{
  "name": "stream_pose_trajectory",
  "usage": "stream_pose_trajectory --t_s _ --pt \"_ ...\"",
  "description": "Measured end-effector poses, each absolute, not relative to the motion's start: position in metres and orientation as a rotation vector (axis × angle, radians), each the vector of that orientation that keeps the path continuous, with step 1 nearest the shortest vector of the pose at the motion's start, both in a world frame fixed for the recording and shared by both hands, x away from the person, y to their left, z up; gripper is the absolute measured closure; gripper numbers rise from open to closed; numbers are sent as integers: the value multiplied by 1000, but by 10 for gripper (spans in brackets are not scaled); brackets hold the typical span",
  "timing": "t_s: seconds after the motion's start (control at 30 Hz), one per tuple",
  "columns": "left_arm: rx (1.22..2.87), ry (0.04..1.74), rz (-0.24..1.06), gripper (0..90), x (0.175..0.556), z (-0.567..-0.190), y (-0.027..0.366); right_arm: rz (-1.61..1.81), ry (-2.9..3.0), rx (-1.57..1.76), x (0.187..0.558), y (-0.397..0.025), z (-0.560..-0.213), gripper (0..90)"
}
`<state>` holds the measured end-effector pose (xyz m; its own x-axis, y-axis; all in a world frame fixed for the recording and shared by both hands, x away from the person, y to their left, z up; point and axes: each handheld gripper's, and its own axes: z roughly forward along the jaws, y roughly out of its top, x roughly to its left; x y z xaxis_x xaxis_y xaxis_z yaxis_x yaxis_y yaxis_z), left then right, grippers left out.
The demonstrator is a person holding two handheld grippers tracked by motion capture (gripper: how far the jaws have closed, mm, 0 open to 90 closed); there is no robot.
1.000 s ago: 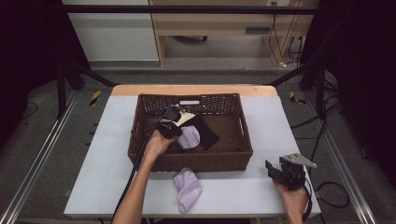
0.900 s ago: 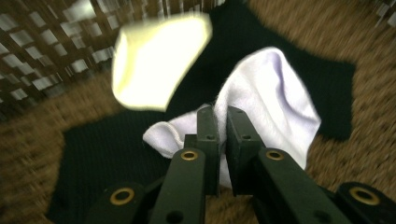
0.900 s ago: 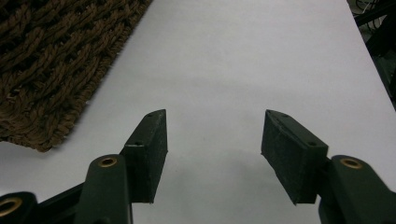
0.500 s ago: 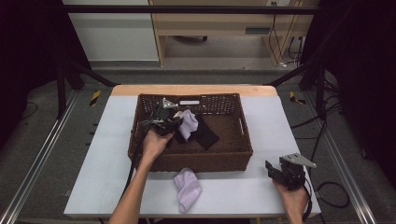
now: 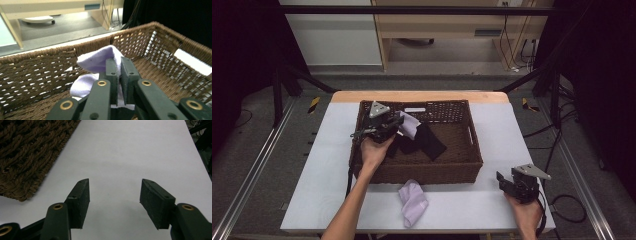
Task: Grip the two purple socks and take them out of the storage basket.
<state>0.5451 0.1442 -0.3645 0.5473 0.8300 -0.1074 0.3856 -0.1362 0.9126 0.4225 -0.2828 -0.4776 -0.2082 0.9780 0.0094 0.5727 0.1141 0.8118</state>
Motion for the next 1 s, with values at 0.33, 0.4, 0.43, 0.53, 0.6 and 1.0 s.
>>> stream_pose_trajectory --t_s 0.33,0.4,0.43,0.53,0.6,1.0 --pt "1636 908 581 844 507 -333 156 952 1847 1501 422 -283 -477 412" --pt "1634 884 583 844 498 -327 158 951 1847 1501 422 -283 -477 412" --pt "1631 871 583 844 494 -324 159 951 1846 1501 422 -283 -477 412" --pt "1622 835 577 844 481 -317 161 950 1846 1502 422 -283 -477 412" --pt "1616 811 574 844 471 -312 162 950 1846 1501 422 -284 -477 412" --pt "1613 670 552 843 420 -296 173 950 1844 1503 421 -284 -477 412"
